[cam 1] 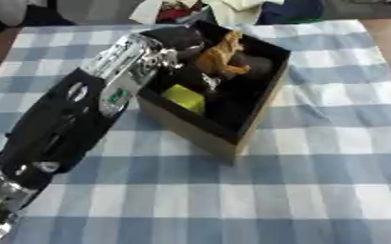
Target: Pick up objects on the table and place them in the box.
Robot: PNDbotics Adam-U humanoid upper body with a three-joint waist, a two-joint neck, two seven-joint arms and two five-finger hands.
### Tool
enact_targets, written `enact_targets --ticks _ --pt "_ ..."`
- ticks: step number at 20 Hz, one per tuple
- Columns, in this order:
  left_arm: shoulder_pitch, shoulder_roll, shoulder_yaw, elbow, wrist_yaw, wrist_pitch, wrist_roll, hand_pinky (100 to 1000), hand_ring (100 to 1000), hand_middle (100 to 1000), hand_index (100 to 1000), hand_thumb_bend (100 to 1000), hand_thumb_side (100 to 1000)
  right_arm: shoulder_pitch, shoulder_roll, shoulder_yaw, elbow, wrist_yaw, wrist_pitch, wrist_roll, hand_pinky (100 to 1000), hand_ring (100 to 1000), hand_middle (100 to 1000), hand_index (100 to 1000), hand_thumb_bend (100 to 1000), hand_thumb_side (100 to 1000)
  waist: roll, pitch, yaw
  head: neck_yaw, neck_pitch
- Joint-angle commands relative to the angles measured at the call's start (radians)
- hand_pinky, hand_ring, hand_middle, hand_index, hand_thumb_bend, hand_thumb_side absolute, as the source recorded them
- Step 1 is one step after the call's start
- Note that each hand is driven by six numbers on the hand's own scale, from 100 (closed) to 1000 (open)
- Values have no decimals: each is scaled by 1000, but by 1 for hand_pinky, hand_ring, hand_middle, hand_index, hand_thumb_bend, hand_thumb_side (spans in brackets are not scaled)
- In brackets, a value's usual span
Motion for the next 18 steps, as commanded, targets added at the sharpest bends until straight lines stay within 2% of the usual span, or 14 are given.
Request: enact_targets --ticks 1,3,6,9,14,18 --pt "-13 8 7 -3 -34 -8 0 663 779 753 927 258 946 -12 -7 -1 -21 -6 2 1 1000 961 679 903 100 755 -2 -23 -1 0 -11" --pt "-10 7 7 1 -54 -13 -4 677 806 780 953 341 986 -12 -6 -2 -22 -8 2 1 1000 961 679 903 100 753 -3 -23 -2 0 -12" --pt "-5 5 6 7 -71 -22 -14 691 838 809 972 390 981 -13 -5 -1 -22 -9 3 0 1000 962 678 903 100 753 -4 -22 -3 0 -15" --pt "-1 -2 5 21 -75 -37 -31 705 857 844 996 357 944 -16 -2 -1 -23 -11 3 0 1000 961 677 902 100 754 -6 -20 -6 2 -18" --pt "-4 -8 12 34 -59 -47 -54 712 865 850 1000 365 986 -17 -3 -1 -23 -11 3 1 1000 961 676 902 100 756 -7 -16 -7 1 -19" --pt "-2 -11 10 31 -60 -42 -47 713 867 850 1000 323 1000 -18 -1 -1 -22 -11 4 2 1000 962 676 902 100 755 -8 -16 -8 1 -19"
